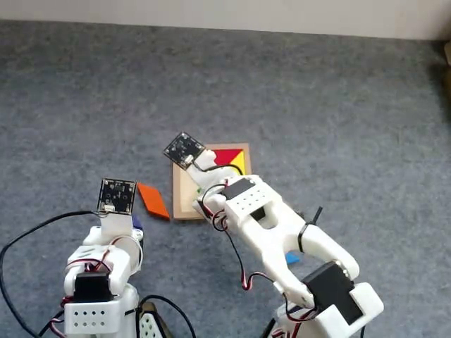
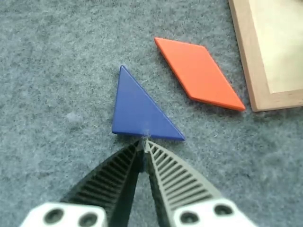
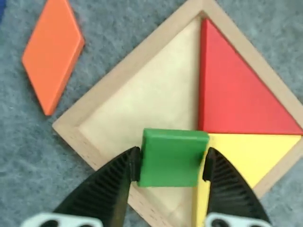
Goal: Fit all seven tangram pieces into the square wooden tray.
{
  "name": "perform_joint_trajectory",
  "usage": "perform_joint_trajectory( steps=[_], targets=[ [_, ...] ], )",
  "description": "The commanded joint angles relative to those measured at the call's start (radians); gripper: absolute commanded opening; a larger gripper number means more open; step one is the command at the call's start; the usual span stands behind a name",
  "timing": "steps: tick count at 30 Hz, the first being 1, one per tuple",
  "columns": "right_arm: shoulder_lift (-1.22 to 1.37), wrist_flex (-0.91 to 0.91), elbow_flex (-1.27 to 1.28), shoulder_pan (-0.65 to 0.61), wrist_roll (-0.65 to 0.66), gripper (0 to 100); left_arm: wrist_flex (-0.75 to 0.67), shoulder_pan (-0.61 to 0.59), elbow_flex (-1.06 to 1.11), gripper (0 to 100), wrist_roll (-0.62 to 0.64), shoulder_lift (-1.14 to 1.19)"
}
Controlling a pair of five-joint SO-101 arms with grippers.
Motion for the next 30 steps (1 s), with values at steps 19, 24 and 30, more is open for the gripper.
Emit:
perform_joint_trajectory(
  steps=[19,24,30],
  targets=[
    [-0.452,0.381,-0.099,0.219,-0.063,21.0,0.003,-0.008,0.021,3,0.009,-0.001],
    [-0.463,0.429,-0.082,0.331,-0.147,21.3,0.003,-0.008,0.021,3,0.009,-0.001],
    [-0.348,0.499,-0.082,0.403,-0.158,21.4,0.003,-0.008,0.021,3,0.009,-0.001]
  ],
)
